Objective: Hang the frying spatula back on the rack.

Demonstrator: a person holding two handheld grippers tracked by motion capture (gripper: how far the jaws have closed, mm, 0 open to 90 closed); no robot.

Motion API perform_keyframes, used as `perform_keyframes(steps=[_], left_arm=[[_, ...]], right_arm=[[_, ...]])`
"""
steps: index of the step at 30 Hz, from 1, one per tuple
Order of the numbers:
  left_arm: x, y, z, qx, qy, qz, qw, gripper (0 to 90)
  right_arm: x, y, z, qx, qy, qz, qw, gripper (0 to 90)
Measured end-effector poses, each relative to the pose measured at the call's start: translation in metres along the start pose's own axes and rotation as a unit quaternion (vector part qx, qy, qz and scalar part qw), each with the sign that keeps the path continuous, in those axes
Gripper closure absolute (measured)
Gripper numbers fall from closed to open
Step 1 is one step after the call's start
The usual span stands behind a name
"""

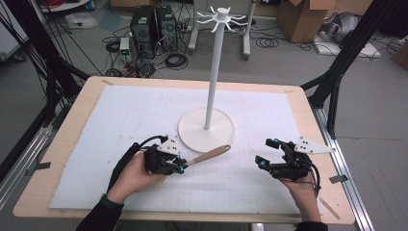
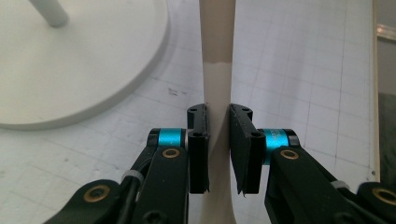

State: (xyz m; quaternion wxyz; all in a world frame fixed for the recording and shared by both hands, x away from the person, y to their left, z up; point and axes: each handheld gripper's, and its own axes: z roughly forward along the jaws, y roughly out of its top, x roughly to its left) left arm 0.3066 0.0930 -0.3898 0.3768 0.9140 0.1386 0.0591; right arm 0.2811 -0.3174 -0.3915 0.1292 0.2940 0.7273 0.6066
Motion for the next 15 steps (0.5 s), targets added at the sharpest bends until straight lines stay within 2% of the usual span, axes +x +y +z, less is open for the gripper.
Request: perform_keyframes(steps=[1, 2, 3, 6, 7, 11, 15], left_arm=[[0.0, 0.0, -0.007, -0.016, 0.006, -0.001, 0.9998, 77.7], [0.0, 0.0, -0.007, -0.016, 0.006, -0.001, 0.9998, 77.7], [0.0, 0.002, -0.013, -0.029, 0.012, -0.002, 0.9995, 77.7], [-0.001, 0.003, -0.019, -0.041, 0.021, -0.002, 0.9989, 77.6], [-0.002, 0.004, -0.025, -0.055, 0.032, 0.002, 0.998, 77.6], [-0.004, 0.007, -0.036, -0.079, 0.045, 0.006, 0.9959, 77.6], [-0.007, 0.011, -0.045, -0.109, 0.064, 0.01, 0.9919, 77.6]], right_arm=[[0.004, 0.002, 0.002, -0.002, 0.003, 0.002, 1.0, 15.7], [0.006, 0.004, 0.003, -0.006, 0.004, 0.001, 1.0, 15.9], [0.01, 0.007, 0.006, -0.009, 0.006, -0.001, 0.9999, 16.8], [0.017, 0.011, 0.01, -0.015, 0.009, 0.002, 0.9999, 17.4], [0.023, 0.014, 0.014, -0.023, 0.011, 0.006, 0.9996, 19.0], [0.035, 0.02, 0.024, -0.039, 0.02, 0.022, 0.9988, 19.5], [0.049, 0.027, 0.038, -0.041, 0.028, 0.024, 0.9985, 22.5]])
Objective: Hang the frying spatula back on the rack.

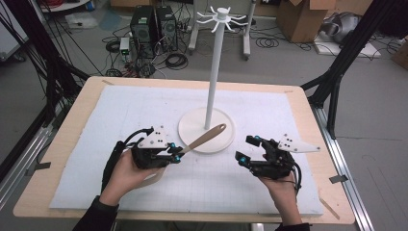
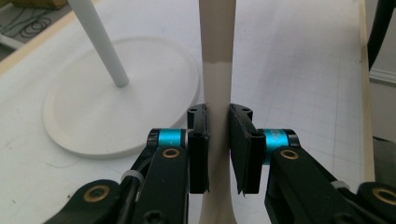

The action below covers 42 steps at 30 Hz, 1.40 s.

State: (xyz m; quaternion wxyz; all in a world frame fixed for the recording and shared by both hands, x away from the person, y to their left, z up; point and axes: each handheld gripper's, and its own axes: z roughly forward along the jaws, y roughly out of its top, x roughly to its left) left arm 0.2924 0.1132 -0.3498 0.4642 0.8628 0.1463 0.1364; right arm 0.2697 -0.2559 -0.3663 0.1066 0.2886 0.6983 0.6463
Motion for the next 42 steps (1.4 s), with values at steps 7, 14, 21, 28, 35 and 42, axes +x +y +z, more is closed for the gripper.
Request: perform_keyframes(steps=[7, 14, 21, 28, 35, 42], left_arm=[[-0.005, 0.008, -0.007, -0.035, 0.013, 0.015, 0.9992, 77.6], [-0.011, 0.014, -0.007, -0.059, 0.037, 0.024, 0.9973, 77.6], [-0.016, 0.017, -0.003, -0.077, 0.052, 0.038, 0.9949, 77.6], [-0.017, 0.018, 0.001, -0.079, 0.055, 0.039, 0.9946, 77.5], [-0.018, 0.019, 0.005, -0.077, 0.061, 0.041, 0.9943, 77.5], [-0.017, 0.02, 0.005, -0.087, 0.057, 0.034, 0.994, 77.2]], right_arm=[[0.017, 0.008, 0.026, -0.017, 0.016, 0.023, 0.9995, 26.0], [0.031, 0.019, 0.053, -0.032, 0.025, 0.058, 0.9975, 34.0], [0.039, 0.028, 0.073, -0.035, 0.017, 0.091, 0.9951, 47.0], [0.039, 0.031, 0.078, -0.043, 0.014, 0.107, 0.9932, 64.4], [0.039, 0.031, 0.079, -0.043, 0.025, 0.118, 0.9917, 72.9], [0.04, 0.036, 0.079, -0.043, 0.027, 0.117, 0.9918, 74.2]])
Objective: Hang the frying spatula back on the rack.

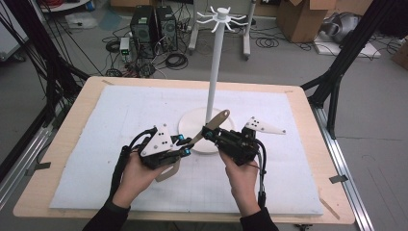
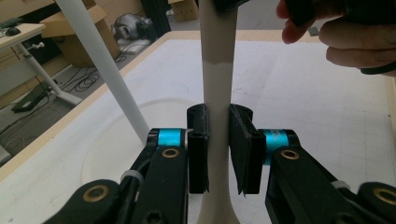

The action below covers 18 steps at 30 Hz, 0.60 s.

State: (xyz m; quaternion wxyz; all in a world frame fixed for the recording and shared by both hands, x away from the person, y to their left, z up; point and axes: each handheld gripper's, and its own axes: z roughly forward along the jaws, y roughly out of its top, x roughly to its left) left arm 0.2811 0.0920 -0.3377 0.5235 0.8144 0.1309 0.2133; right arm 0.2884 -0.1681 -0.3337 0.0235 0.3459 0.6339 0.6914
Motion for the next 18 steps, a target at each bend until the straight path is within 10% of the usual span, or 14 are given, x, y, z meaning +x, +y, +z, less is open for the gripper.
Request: perform_keyframes(steps=[5, 13, 18], left_arm=[[-0.001, 0.001, -0.001, -0.003, -0.004, 0.002, 1.0, 71.2], [0.003, 0.001, -0.012, -0.034, -0.01, -0.053, 0.998, 48.5], [0.016, -0.003, -0.038, -0.078, -0.054, -0.107, 0.9898, 36.1]], right_arm=[[-0.001, 0.005, 0.001, 0.002, 0.01, -0.006, 0.9999, 74.7], [0.006, 0.024, 0.0, 0.008, 0.033, -0.027, 0.9991, 74.9], [0.013, 0.045, 0.002, 0.033, 0.045, -0.074, 0.9957, 74.9]])
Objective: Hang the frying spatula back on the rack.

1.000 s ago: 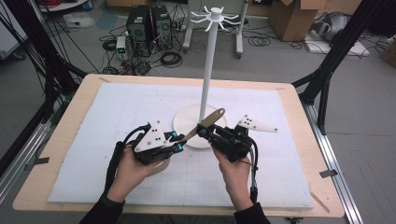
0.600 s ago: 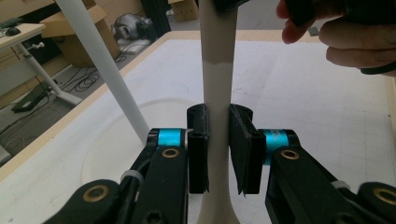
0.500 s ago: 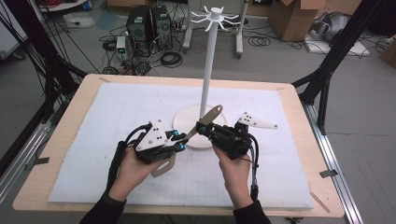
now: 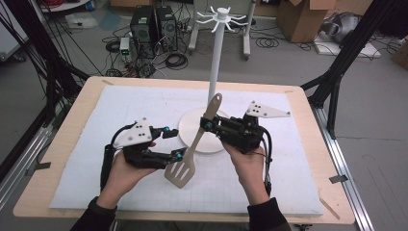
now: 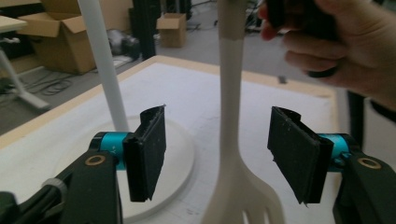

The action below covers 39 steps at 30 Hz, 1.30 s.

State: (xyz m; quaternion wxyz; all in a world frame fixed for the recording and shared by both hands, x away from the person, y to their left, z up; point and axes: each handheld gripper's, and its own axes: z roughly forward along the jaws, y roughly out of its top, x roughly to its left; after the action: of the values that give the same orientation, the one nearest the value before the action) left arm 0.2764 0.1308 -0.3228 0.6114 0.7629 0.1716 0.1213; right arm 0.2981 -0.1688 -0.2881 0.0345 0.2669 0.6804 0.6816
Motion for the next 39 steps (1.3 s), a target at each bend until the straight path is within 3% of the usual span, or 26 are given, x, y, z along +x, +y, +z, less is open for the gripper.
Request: perform_keyframes(steps=[1, 2, 5, 6, 7, 8, 18, 24, 39], left_arm=[[0.0, 0.0, 0.0, 0.0, 0.0, 0.0, 1.0, 34.8], [0.002, -0.001, -0.009, -0.014, -0.017, -0.014, 0.9997, 31.6], [0.004, -0.004, -0.019, -0.031, -0.032, -0.019, 0.9988, 25.4], [0.005, -0.007, -0.028, -0.045, -0.053, -0.02, 0.9974, 24.8], [0.005, -0.007, -0.028, -0.045, -0.053, -0.02, 0.9974, 23.7], [0.007, -0.011, -0.037, -0.054, -0.071, -0.024, 0.9957, 21.6], [0.008, -0.029, -0.061, -0.054, -0.109, -0.019, 0.9924, 19.6], [0.008, -0.032, -0.07, -0.054, -0.121, -0.012, 0.9912, 19.3], [0.01, -0.03, -0.075, -0.051, -0.113, 0.0, 0.9923, 19.1]], right_arm=[[0.0, 0.0, 0.0, 0.0, 0.0, 0.0, 1.0, 74.9], [0.0, 0.006, 0.001, 0.007, 0.003, -0.009, 0.9999, 74.9], [-0.001, 0.011, 0.002, 0.013, 0.009, -0.019, 0.9997, 74.9], [-0.002, 0.018, 0.003, 0.021, 0.012, -0.031, 0.9992, 74.9], [-0.003, 0.019, 0.004, 0.023, 0.012, -0.034, 0.9991, 74.9], [-0.004, 0.023, 0.005, 0.026, 0.014, -0.041, 0.9987, 74.9], [-0.009, 0.049, 0.011, 0.044, 0.037, -0.072, 0.9958, 74.9], [-0.012, 0.065, 0.015, 0.051, 0.049, -0.088, 0.9936, 74.9], [-0.018, 0.114, 0.027, 0.062, 0.053, -0.101, 0.9916, 74.9]])
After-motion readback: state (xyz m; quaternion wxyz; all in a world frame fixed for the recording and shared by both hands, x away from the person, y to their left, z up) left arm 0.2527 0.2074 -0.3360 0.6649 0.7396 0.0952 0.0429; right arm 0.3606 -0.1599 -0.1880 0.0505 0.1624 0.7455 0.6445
